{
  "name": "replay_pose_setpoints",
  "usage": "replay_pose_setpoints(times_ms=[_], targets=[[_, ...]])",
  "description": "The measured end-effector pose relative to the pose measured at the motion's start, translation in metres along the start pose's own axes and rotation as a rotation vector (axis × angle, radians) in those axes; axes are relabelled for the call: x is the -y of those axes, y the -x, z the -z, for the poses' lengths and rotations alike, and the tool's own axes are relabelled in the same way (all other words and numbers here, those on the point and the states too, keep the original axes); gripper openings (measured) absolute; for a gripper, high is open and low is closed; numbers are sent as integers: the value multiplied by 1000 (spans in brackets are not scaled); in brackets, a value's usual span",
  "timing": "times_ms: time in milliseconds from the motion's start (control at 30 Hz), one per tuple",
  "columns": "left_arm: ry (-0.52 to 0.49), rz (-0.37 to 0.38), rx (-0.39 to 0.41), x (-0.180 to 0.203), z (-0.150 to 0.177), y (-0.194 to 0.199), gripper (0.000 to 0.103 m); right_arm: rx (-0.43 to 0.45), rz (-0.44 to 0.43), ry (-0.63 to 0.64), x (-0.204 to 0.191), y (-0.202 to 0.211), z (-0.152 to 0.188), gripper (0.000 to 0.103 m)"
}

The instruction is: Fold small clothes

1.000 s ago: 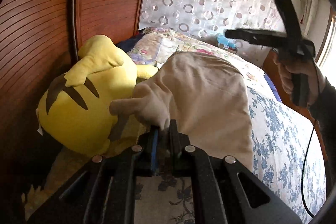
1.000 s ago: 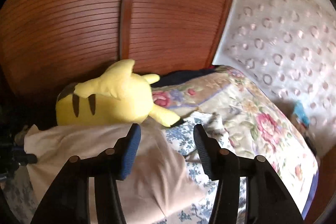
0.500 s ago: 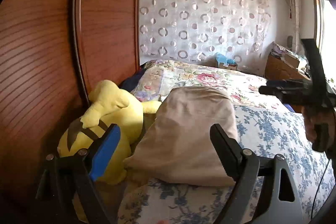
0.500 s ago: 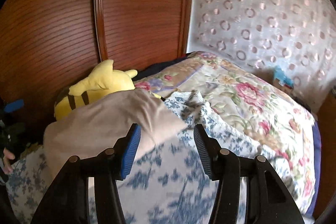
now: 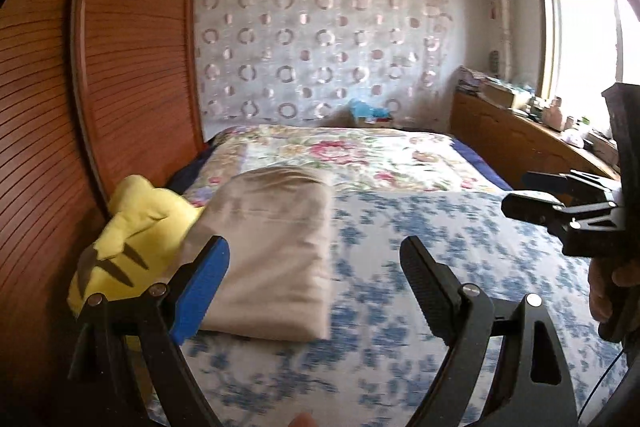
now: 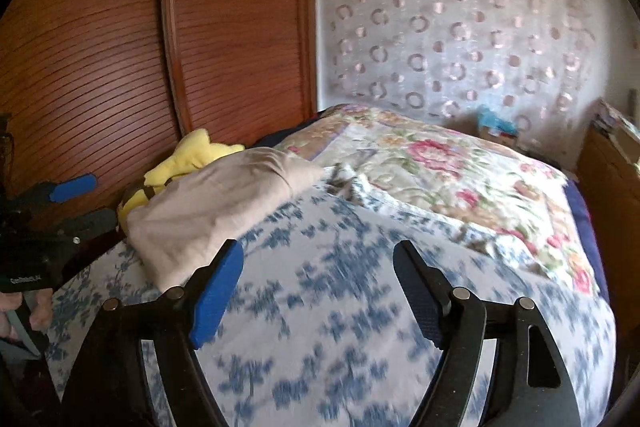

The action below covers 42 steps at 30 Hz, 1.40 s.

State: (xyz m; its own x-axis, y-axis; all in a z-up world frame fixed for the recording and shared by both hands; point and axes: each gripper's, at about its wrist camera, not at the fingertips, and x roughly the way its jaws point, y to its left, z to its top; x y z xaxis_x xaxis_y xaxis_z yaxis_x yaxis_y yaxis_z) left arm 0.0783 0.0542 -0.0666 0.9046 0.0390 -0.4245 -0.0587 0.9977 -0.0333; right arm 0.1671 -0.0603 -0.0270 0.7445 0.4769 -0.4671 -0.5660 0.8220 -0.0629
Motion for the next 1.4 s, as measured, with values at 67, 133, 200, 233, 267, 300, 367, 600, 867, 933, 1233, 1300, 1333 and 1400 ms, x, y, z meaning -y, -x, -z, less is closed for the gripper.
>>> replay_pose_setpoints(times_ms=[67, 133, 200, 233, 267, 300, 367, 600, 867, 933, 1233, 1300, 1333, 1400], targets=[[-17, 29, 6, 14, -1, 5, 88, 9, 31, -25, 0, 18, 10, 79], [-26, 52, 10, 26, -3, 9, 88, 24, 57, -53, 0, 35, 16, 79], [-36, 78, 15, 38, -5, 15, 88, 41, 90, -77, -2, 55, 23, 79], [-41, 84, 17, 43, -6, 17, 88, 54, 108, -84, -4, 64, 26, 79], [-46, 89, 20, 49, -7, 20, 88, 69, 127, -89, -6, 74, 28, 79], [-50, 98, 24, 54, -9, 24, 88, 85, 147, -93, -9, 84, 31, 79], [-52, 108, 27, 61, -11, 28, 88, 106, 173, -111, -11, 102, 34, 79], [-56, 106, 32, 75, -14, 39, 88, 161, 236, -175, -18, 145, 51, 79], [-60, 110, 43, 82, -18, 50, 88, 178, 266, -198, -31, 149, 61, 79], [-58, 108, 48, 83, -18, 52, 88, 176, 266, -199, -32, 145, 62, 79], [-57, 106, 54, 82, -20, 54, 88, 186, 272, -205, -21, 148, 67, 79], [-55, 109, 55, 81, -20, 55, 88, 188, 273, -202, -20, 148, 68, 79], [-56, 107, 56, 82, -20, 55, 88, 188, 272, -201, -19, 148, 69, 79], [-59, 105, 56, 82, -20, 55, 88, 189, 273, -199, -18, 148, 70, 79]])
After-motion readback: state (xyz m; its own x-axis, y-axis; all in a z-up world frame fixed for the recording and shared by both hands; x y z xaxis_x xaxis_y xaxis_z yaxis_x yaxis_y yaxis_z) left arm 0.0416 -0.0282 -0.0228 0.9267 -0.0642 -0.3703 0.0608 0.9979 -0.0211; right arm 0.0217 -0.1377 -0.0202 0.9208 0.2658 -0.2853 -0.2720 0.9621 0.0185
